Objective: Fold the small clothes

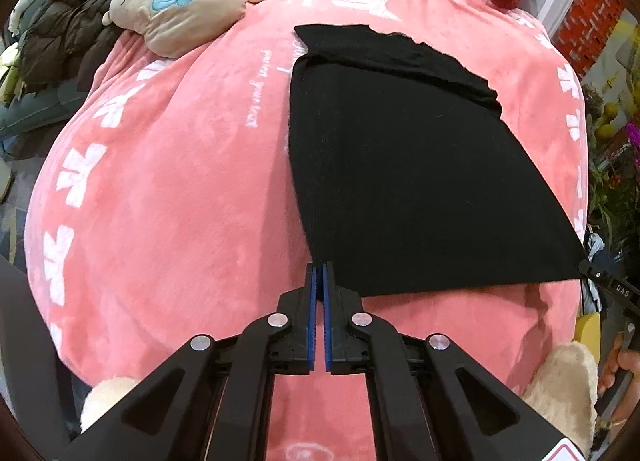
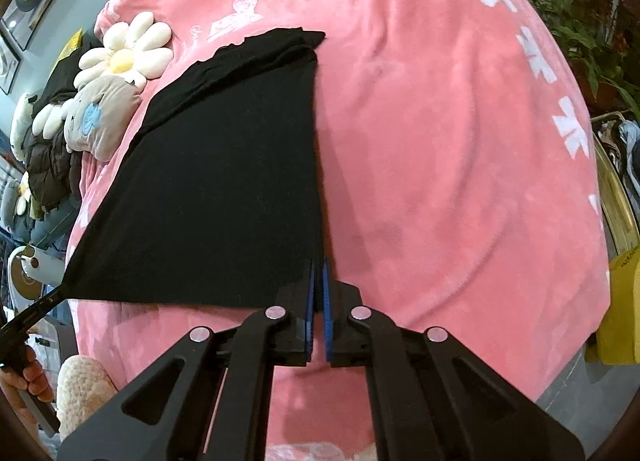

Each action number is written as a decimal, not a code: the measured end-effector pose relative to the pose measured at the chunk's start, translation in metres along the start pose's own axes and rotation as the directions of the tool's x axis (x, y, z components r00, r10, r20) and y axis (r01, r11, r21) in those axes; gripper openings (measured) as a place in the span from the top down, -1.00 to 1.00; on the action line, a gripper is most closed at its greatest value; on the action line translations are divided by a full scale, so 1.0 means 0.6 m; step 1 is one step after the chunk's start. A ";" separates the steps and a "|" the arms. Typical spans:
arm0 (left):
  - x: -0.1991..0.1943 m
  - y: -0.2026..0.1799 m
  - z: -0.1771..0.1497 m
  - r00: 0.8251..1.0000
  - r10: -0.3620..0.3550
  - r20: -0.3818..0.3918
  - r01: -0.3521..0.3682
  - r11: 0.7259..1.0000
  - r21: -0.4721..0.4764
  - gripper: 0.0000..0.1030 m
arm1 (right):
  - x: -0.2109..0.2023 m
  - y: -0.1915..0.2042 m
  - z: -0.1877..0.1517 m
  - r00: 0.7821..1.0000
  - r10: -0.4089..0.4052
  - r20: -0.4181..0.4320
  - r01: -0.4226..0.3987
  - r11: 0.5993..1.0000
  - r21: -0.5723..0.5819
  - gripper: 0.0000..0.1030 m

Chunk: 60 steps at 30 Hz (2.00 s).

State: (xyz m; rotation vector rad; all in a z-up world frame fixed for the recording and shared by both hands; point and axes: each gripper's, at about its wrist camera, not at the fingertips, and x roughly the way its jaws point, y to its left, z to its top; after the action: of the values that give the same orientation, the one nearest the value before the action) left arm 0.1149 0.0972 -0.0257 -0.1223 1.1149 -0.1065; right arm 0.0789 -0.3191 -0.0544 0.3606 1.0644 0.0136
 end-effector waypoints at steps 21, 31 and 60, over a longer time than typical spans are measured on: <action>0.120 0.079 0.019 0.997 -0.043 -0.069 0.030 0.983 -0.181 -0.40 | 0.104 -0.011 0.021 0.997 -0.036 -0.071 0.039 0.998 0.049 -0.41; 0.130 0.084 0.017 0.955 -0.295 -0.029 0.275 0.917 -0.289 0.92 | 0.094 0.046 0.023 0.996 0.055 -0.072 -0.055 0.998 0.004 0.93; -0.207 0.066 -0.130 0.927 -0.376 0.004 0.371 0.913 -0.173 0.92 | -0.208 -0.017 -0.127 0.986 0.164 0.007 -0.165 0.986 0.016 0.94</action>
State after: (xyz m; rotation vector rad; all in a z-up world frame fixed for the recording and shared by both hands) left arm -0.0083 0.1509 0.0448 -0.4905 1.1186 -0.3565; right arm -0.0493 -0.3299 0.0162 0.4628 1.0271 0.1511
